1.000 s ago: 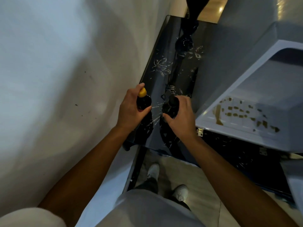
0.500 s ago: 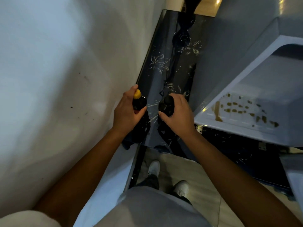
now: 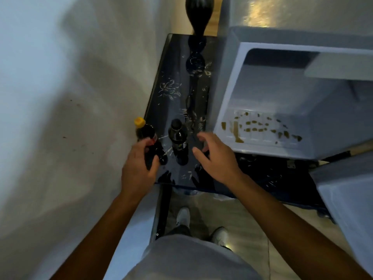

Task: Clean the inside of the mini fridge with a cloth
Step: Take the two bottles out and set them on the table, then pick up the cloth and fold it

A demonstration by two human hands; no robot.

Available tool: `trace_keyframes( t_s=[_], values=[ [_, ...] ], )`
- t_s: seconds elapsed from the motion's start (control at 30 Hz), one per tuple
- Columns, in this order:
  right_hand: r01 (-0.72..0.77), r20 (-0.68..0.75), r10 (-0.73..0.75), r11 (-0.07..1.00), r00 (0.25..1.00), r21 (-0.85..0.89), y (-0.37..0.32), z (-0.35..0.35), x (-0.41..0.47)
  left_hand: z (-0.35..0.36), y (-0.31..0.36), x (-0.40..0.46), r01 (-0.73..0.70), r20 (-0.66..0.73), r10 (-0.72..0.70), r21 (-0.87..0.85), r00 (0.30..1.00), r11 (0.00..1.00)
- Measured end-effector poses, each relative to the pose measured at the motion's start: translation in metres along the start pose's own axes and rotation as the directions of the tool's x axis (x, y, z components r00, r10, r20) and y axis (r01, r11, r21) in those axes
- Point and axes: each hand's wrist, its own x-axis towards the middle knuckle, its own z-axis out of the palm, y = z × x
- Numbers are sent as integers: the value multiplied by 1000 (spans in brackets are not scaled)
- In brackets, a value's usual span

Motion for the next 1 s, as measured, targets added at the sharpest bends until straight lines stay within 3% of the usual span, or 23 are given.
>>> trace_keyframes(
  t_s=[0.07,0.13,0.23,0.3,0.4,0.53,0.7,0.77,0.9,1.0],
  values=[
    [-29,64,29,1000,998,-10,20,-3,-32,14,5,-26,-64,125,66,-24,990,998],
    [-124,154,138,988,978,-95,53,3,-69,37,9,-51,-80,340,81,-16,937,997],
    [-311,223,336,940,915,-138,98,20,-132,76,10,-83,-138,606,54,93,793,986],
    [-404,216,419,908,882,-112,121,32,-177,102,17,-105,-187,712,46,121,700,975],
    [-594,218,605,795,766,-122,139,49,-236,136,31,-137,-256,833,17,150,553,955],
    [-678,264,705,707,658,-200,142,67,-303,171,55,-180,-418,923,-30,202,383,885],
    [-815,307,819,550,484,-183,134,84,-364,197,59,-215,-548,989,-50,119,139,828],
    [-878,314,860,460,403,-134,124,88,-384,198,66,-227,-596,997,-51,78,61,799],
    [-940,276,906,340,322,-17,94,96,-421,200,78,-250,-706,992,-73,-22,-103,708],
    [-967,252,933,253,256,45,79,107,-452,207,92,-273,-767,984,-28,-119,-175,630]
  ],
)
